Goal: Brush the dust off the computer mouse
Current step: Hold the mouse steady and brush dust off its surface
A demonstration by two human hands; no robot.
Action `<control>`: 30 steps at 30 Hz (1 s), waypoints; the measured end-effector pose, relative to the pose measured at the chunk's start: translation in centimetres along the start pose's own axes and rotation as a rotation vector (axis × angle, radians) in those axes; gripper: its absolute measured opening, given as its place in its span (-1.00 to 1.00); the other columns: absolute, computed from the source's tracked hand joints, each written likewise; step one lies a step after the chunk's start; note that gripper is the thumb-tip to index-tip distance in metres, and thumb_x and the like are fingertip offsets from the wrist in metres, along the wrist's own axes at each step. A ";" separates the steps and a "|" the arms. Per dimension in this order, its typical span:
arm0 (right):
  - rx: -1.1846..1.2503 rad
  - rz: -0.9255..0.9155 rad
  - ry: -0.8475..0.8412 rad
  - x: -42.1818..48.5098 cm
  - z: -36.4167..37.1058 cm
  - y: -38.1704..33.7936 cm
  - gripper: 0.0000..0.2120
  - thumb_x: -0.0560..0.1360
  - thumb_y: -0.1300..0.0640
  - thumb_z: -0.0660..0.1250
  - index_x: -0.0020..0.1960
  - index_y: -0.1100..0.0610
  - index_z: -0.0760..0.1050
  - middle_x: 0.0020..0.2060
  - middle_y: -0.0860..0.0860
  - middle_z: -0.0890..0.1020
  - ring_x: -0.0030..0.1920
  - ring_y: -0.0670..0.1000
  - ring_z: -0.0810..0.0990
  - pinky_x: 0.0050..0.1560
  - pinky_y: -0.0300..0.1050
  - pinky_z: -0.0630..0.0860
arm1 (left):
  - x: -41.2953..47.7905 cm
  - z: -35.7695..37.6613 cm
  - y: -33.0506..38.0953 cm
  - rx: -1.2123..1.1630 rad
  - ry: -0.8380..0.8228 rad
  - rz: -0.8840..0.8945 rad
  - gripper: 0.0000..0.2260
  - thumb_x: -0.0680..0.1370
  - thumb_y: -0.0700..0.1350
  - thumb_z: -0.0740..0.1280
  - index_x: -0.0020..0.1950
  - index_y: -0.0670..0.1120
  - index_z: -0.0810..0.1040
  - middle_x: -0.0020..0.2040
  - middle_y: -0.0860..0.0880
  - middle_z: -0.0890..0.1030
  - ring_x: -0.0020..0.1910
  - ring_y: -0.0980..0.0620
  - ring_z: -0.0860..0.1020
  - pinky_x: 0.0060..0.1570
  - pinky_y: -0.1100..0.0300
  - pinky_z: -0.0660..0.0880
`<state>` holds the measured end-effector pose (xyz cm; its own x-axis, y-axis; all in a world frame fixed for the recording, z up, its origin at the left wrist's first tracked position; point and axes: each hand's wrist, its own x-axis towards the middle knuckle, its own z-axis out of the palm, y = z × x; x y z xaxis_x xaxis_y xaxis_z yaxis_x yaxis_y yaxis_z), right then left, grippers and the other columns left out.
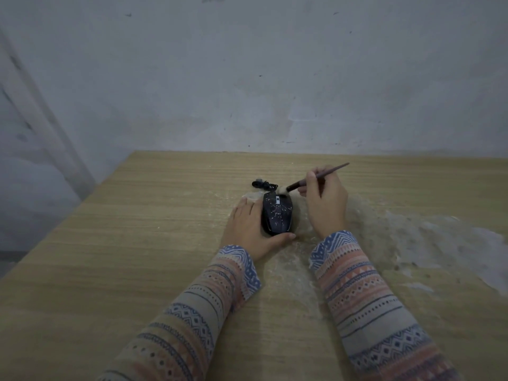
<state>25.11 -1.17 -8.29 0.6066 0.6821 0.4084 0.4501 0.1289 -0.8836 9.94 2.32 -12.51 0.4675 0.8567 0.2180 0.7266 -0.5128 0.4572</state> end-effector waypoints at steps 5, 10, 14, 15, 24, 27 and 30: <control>-0.121 -0.040 0.004 0.0 0.1 0.4 -0.91 0.61 0.16 0.20 -0.02 0.13 0.47 -0.02 0.11 0.60 -0.12 -0.05 0.62 -0.09 -0.34 0.51 | 0.0 0.1 -0.1 -0.006 -0.018 -0.022 0.00 0.24 0.52 0.25 0.52 0.01 0.14 0.51 -0.05 0.26 0.53 -0.05 0.07 0.50 -0.02 0.06; -0.055 -0.008 -0.023 -0.1 0.1 0.3 -0.89 0.62 0.14 0.19 -0.05 0.06 0.46 -0.07 0.10 0.63 -0.06 0.05 0.66 0.02 0.03 0.63 | 0.0 0.1 -0.1 -0.002 -0.020 -0.018 -0.01 0.24 0.52 0.24 0.52 0.01 0.14 0.50 -0.04 0.27 0.52 -0.04 0.10 0.47 -0.04 0.11; -0.045 -0.012 0.081 -0.1 0.0 0.4 -0.86 0.61 0.13 0.18 0.03 0.17 0.47 -0.05 0.15 0.60 -0.07 0.11 0.62 -0.01 0.17 0.60 | -0.1 0.0 -0.1 -0.028 -0.006 -0.005 -0.02 0.23 0.52 0.24 0.51 0.02 0.18 0.43 -0.06 0.34 0.47 -0.07 0.20 0.42 -0.06 0.21; 0.024 -0.002 0.108 -0.1 -0.1 0.3 -0.89 0.60 0.14 0.18 -0.01 0.13 0.46 -0.11 0.14 0.61 -0.14 0.08 0.63 -0.07 0.16 0.61 | -0.1 0.0 0.0 -0.028 -0.005 -0.004 -0.02 0.23 0.53 0.24 0.50 0.02 0.18 0.43 -0.06 0.35 0.47 -0.07 0.21 0.41 -0.06 0.22; -0.055 -0.065 0.095 0.1 -0.1 0.1 -0.87 0.61 0.12 0.18 0.01 0.16 0.46 -0.04 0.12 0.59 -0.10 0.01 0.60 -0.05 -0.03 0.60 | 0.0 0.3 -0.3 -0.022 -0.007 -0.013 -0.02 0.25 0.54 0.21 0.52 0.02 0.16 0.49 -0.05 0.29 0.53 -0.06 0.09 0.49 -0.03 0.08; -0.026 -0.066 -0.026 0.0 0.4 0.0 -0.90 0.59 0.14 0.24 -0.03 0.12 0.51 -0.12 0.07 0.65 -0.12 0.00 0.66 -0.06 -0.05 0.64 | 0.1 0.4 -0.3 0.000 -0.001 -0.010 -0.05 0.29 0.52 0.17 0.52 0.00 0.15 0.50 -0.06 0.28 0.53 -0.07 0.08 0.49 -0.01 0.06; -0.088 -0.101 -0.078 -0.3 0.9 0.4 -0.93 0.56 0.18 0.30 -0.03 0.10 0.56 -0.12 0.00 0.67 -0.10 -0.06 0.65 -0.06 -0.13 0.63 | 0.2 0.5 -0.5 0.025 0.014 0.002 -0.09 0.33 0.50 0.16 0.52 -0.01 0.16 0.49 -0.06 0.29 0.53 -0.07 0.10 0.49 -0.01 0.06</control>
<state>24.51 -0.73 -8.94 0.5038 0.7235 0.4719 0.5640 0.1383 -0.8141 9.90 2.72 -13.14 0.4623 0.8561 0.2310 0.7381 -0.5158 0.4349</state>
